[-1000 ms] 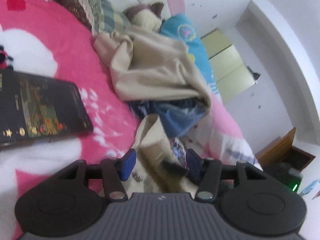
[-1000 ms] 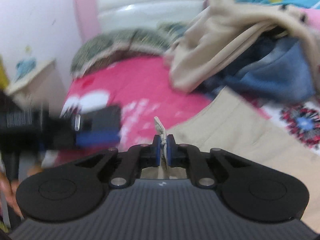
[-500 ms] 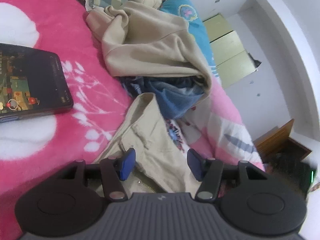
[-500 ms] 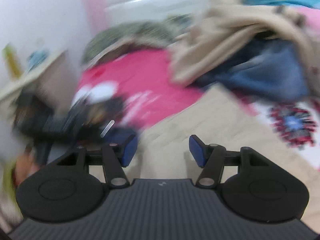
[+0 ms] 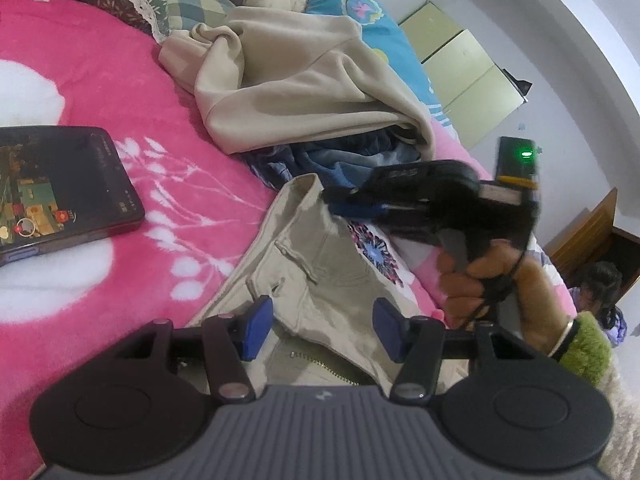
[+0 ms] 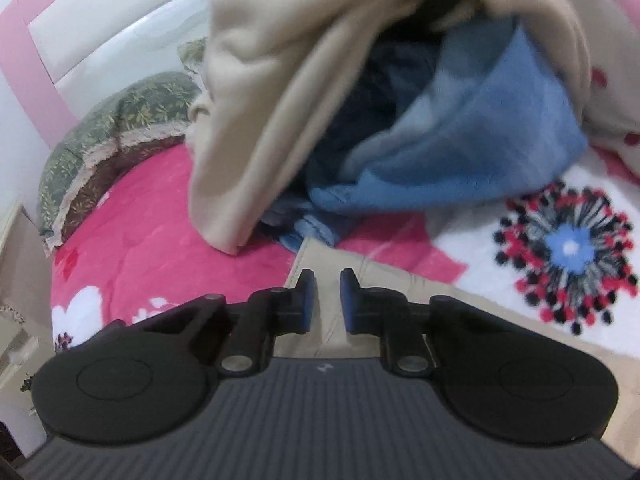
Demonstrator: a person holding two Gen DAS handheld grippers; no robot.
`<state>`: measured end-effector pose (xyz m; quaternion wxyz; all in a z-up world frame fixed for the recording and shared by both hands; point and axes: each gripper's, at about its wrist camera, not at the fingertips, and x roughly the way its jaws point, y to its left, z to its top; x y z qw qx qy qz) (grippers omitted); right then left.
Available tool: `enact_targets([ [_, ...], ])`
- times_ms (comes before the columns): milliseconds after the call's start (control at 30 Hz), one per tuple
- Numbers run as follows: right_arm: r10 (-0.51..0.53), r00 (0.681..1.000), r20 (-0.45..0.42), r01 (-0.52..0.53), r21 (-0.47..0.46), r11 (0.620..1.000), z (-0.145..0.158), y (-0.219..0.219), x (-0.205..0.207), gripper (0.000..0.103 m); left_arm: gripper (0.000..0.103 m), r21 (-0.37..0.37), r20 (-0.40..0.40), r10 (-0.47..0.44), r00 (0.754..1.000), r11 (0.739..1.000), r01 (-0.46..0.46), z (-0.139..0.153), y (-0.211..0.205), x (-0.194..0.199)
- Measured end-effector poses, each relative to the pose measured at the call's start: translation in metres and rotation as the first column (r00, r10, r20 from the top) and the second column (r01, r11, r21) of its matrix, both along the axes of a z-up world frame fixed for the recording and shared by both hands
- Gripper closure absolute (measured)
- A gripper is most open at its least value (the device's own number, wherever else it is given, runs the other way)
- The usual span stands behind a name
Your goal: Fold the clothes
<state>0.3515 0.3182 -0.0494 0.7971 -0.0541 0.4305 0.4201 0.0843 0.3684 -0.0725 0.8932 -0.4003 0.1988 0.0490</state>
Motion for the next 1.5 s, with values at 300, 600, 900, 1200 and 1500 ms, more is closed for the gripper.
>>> enact_targets([
  [300, 0.065, 0.995, -0.080, -0.049, 0.185, 0.981, -0.003, 0.002, 0.014, 0.089, 0.048, 0.015, -0.003, 0.004, 1.000, 1.000, -0.004, 0.000, -0.002, 0.000],
  [600, 0.040, 0.999, 0.006, -0.040, -0.005, 0.999, 0.000, -0.027, 0.007, 0.088, 0.049, 0.013, -0.009, 0.013, 1.000, 1.000, -0.013, 0.000, -0.003, 0.000],
  [900, 0.050, 0.999, -0.013, -0.048, 0.103, 0.994, -0.002, -0.031, 0.006, 0.085, 0.049, 0.017, 0.000, 0.019, 1.000, 1.000, -0.019, -0.002, -0.004, -0.001],
  [1200, 0.204, 0.975, 0.093, -0.194, -0.106, 0.975, -0.028, -0.013, -0.039, 0.087, 0.049, -0.004, 0.013, 0.024, 1.000, 1.000, -0.024, -0.003, -0.003, -0.003],
  [1500, 0.321, 0.945, 0.058, -0.316, -0.072, 0.946, 0.013, -0.022, -0.065, 0.091, 0.044, -0.041, 0.063, 0.066, 0.996, 0.997, -0.063, 0.000, 0.003, -0.018],
])
